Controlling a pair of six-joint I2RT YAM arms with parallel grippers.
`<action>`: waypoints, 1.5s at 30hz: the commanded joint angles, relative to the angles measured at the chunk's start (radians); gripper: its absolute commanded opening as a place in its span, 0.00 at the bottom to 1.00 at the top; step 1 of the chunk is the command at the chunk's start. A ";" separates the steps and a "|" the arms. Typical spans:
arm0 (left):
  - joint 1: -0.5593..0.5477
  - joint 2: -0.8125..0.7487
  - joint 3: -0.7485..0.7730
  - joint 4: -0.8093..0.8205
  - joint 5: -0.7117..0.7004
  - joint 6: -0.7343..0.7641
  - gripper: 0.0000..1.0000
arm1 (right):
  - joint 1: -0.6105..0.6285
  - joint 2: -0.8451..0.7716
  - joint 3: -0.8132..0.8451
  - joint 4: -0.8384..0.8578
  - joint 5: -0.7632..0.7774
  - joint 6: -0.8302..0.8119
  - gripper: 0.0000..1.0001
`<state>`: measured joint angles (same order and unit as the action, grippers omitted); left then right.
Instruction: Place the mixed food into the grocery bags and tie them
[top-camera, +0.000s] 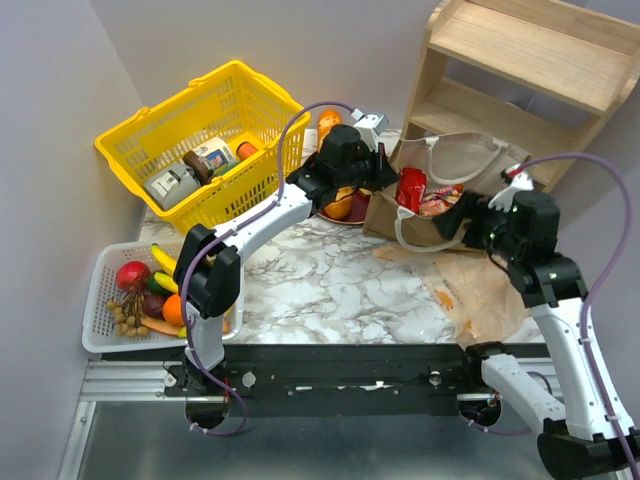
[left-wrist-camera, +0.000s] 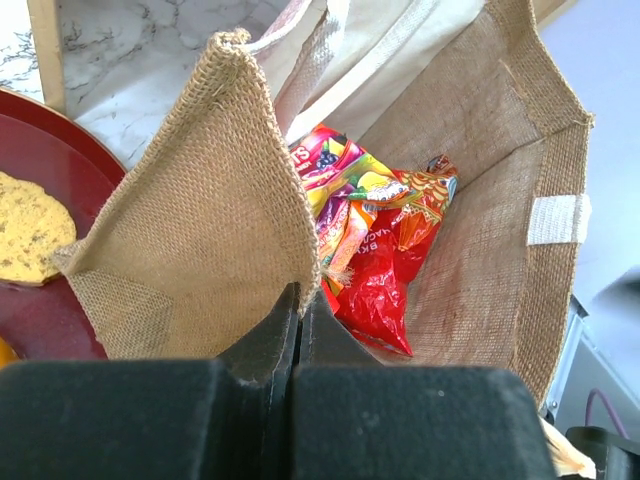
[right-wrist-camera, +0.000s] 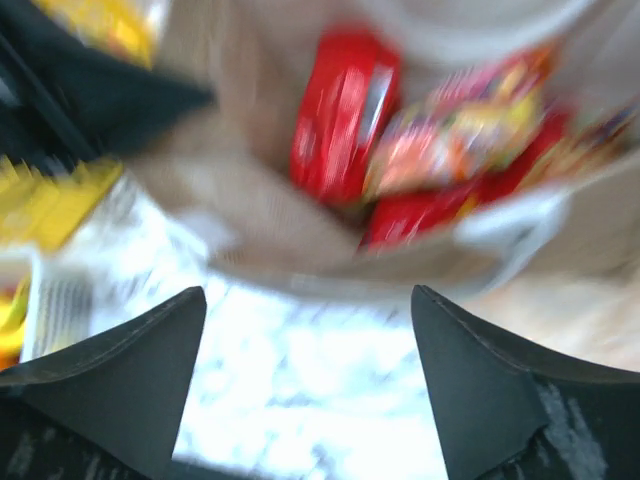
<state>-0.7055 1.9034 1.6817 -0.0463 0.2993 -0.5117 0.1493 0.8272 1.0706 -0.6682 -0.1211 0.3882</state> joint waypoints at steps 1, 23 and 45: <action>0.015 -0.006 0.069 0.085 -0.022 -0.007 0.00 | 0.009 -0.080 -0.219 0.045 -0.209 0.224 0.88; 0.109 -0.161 0.009 -0.069 -0.020 0.058 0.99 | 0.012 0.246 -0.377 0.117 0.217 0.299 0.98; 0.046 0.000 0.013 0.059 0.242 -0.074 0.72 | 0.012 -0.014 -0.126 -0.109 0.126 0.040 0.99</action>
<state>-0.6380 1.8675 1.6470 -0.0399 0.4606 -0.5552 0.1581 0.8604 0.8700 -0.6579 0.0673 0.5083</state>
